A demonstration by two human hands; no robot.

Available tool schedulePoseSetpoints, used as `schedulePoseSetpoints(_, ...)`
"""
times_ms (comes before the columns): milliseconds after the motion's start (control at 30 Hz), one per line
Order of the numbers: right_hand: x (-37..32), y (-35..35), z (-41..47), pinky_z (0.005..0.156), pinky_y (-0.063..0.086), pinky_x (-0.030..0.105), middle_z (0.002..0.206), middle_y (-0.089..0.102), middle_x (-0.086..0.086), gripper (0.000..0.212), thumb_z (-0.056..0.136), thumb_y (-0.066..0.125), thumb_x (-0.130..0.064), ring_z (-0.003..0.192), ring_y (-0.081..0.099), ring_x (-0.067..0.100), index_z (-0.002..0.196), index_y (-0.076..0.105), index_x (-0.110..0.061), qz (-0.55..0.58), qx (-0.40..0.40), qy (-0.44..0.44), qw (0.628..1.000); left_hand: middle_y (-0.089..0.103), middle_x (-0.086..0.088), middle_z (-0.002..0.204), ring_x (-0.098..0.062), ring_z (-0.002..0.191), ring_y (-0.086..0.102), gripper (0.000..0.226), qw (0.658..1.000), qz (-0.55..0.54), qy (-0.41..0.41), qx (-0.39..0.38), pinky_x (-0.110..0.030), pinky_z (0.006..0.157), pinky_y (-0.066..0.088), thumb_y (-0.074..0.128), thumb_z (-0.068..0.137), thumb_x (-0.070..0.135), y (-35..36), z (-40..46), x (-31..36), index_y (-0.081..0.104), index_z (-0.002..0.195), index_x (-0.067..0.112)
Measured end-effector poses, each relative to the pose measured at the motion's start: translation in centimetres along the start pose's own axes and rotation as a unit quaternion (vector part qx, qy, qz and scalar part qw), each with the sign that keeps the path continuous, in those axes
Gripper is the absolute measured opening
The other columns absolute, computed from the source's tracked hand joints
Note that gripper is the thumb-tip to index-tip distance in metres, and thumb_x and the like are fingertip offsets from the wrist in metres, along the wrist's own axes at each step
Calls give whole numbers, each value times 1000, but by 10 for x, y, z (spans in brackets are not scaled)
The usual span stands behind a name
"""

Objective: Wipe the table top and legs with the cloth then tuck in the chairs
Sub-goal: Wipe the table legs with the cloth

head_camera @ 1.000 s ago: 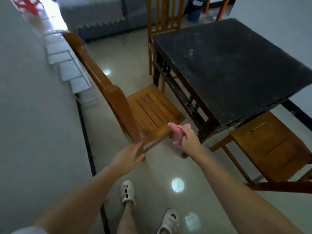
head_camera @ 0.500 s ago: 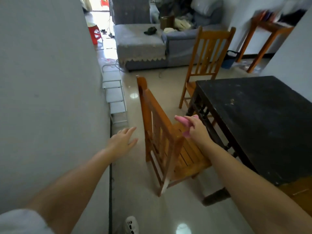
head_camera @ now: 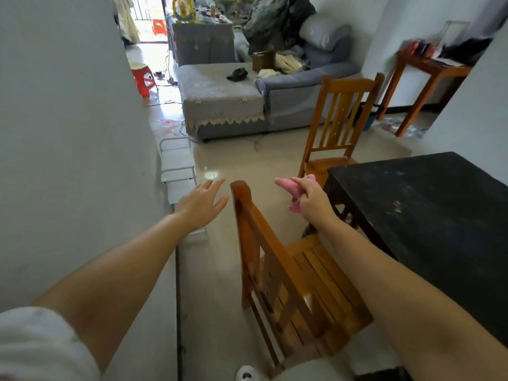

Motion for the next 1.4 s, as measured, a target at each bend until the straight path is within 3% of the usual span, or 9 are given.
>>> schedulePoseSetpoints(133, 0, 15, 47, 85, 55, 29, 130, 46, 5, 46, 92, 47, -3, 114, 52, 19, 136, 42, -14, 22, -13, 11, 1000, 35, -8, 146, -27, 133, 34, 53, 1000, -20, -9, 15, -47, 102, 39, 38, 95, 42, -9, 56, -22, 27, 142, 21)
schedulePoseSetpoints(367, 9, 39, 123, 67, 49, 5, 135, 42, 5, 42, 95, 42, -2, 111, 49, 14, 137, 39, -7, 25, -25, 37, 999, 35, -6, 146, -27, 134, 33, 52, 1000, -11, 8, -13, -47, 100, 40, 36, 96, 45, 7, 155, -49, 27, 142, 23)
schedulePoseSetpoints(533, 45, 63, 188, 83, 56, 30, 126, 60, -10, 36, 96, 42, -6, 122, 50, 16, 131, 46, -10, 9, -11, 75, 997, 39, -6, 142, -25, 128, 38, 51, 994, 1, 90, -65, -39, 97, 39, 36, 96, 43, 43, 257, -70, 28, 142, 22)
schedulePoseSetpoints(667, 46, 76, 231, 78, 55, 19, 106, 60, -25, 27, 97, 41, -5, 107, 58, 3, 121, 54, -8, -5, 32, 121, 992, 39, -5, 142, -24, 128, 38, 51, 975, 8, 180, -127, -39, 96, 39, 35, 96, 43, 64, 334, -77, 27, 142, 23)
schedulePoseSetpoints(833, 43, 98, 290, 60, 51, 14, 108, 67, -20, 28, 100, 36, -20, 71, 65, 6, 123, 52, -14, 4, 44, 198, 979, 37, -3, 143, -22, 127, 39, 53, 946, 36, 277, -166, -37, 97, 38, 34, 96, 44, 64, 411, -84, 24, 144, 23)
schedulePoseSetpoints(1000, 53, 93, 349, 90, 51, 29, 108, 63, 4, 16, 97, 46, -19, 101, 62, 17, 108, 55, -12, -118, 36, 243, 962, 38, -2, 141, -21, 127, 39, 53, 936, 32, 295, -189, -34, 100, 35, 35, 96, 44, 77, 475, -94, 26, 143, 22)
schedulePoseSetpoints(1167, 95, 75, 370, 66, 44, 7, 90, 61, -7, 8, 97, 47, -22, 77, 60, -1, 95, 54, -20, -67, 89, 285, 952, 37, -3, 143, -21, 128, 38, 53, 913, 34, 337, -229, -35, 102, 35, 34, 96, 44, 115, 530, -47, 23, 144, 23)
schedulePoseSetpoints(1300, 138, 59, 358, 64, 43, 8, 80, 59, -8, 17, 99, 41, -22, 70, 60, -1, 90, 55, -18, 0, 153, 354, 923, 38, -2, 143, -20, 127, 40, 53, 876, 58, 393, -271, -34, 101, 36, 32, 96, 47, 157, 555, 16, 24, 143, 25)
schedulePoseSetpoints(1400, 168, 41, 362, 65, 44, 15, 78, 57, -9, 50, 78, 34, -62, 71, 55, 4, 101, 53, -21, 10, 184, 382, 906, 36, -1, 145, -20, 128, 39, 53, 843, 72, 445, -294, -33, 101, 38, 31, 96, 48, 187, 574, 61, 22, 143, 26)
Point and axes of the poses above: each hand's wrist, its own z-axis towards the middle knuckle, its own y-axis out of the palm, x = y × z, the point moved 4 cm from there along z, towards the middle knuckle
